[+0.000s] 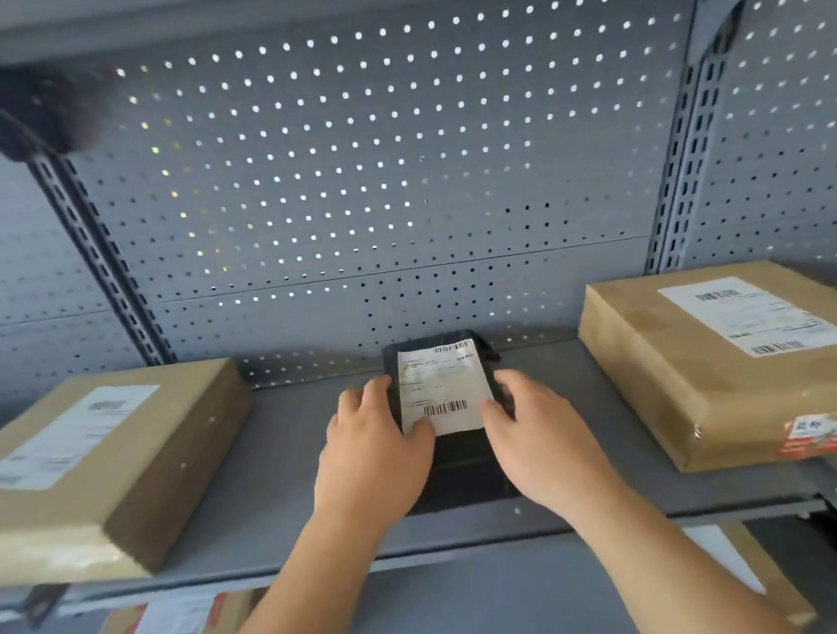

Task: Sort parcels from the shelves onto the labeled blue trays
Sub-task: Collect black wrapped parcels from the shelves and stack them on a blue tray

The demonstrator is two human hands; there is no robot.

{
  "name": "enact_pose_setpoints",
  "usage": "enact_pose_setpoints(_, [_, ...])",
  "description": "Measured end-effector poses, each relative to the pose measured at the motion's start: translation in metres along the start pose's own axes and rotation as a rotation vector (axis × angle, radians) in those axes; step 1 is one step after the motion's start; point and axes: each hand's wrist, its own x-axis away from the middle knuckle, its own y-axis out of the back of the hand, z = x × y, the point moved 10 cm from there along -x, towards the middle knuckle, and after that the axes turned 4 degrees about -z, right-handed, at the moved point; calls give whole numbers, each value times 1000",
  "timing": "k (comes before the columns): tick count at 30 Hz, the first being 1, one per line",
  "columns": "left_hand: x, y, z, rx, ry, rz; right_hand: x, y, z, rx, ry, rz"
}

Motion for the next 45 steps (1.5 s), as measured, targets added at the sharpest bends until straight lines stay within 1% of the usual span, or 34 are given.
enact_pose_setpoints(2, [-1,-5,12,78,81,51,-1,-8,2,-19,-4,31])
enact_pose_setpoints(4, [-2,-8,18,159,121,82,-2,-14,2,-42,-30,56])
enact_pose_setpoints(7, [-6,-11,21,271,136,117,-6,-19,2,-61,-57,60])
enact_pose_setpoints(12, [-11,-19,22,369,154,199,-11,-21,-3,-149,-157,60])
enact_pose_setpoints(16, [-11,-21,24,431,174,209,-10,-23,-6,-263,-211,65])
enact_pose_setpoints(20, [-7,-20,24,497,217,182,-8,-18,-5,-360,-215,48])
enact_pose_setpoints(23, [0,-14,20,596,256,125,-8,-11,-3,-483,-191,17])
enact_pose_setpoints(28, [23,6,22,720,316,-18,-4,-8,12,-692,-106,47])
enact_pose_setpoints(32, [49,33,42,819,365,-173,7,-22,36,-763,-40,135])
enact_pose_setpoints(37, [91,77,80,879,437,-346,31,-55,81,-834,23,282])
enact_pose_setpoints(41, [130,120,115,874,491,-482,62,-79,137,-865,119,410])
enact_pose_setpoints(45, [170,164,154,857,528,-598,97,-106,192,-877,196,487])
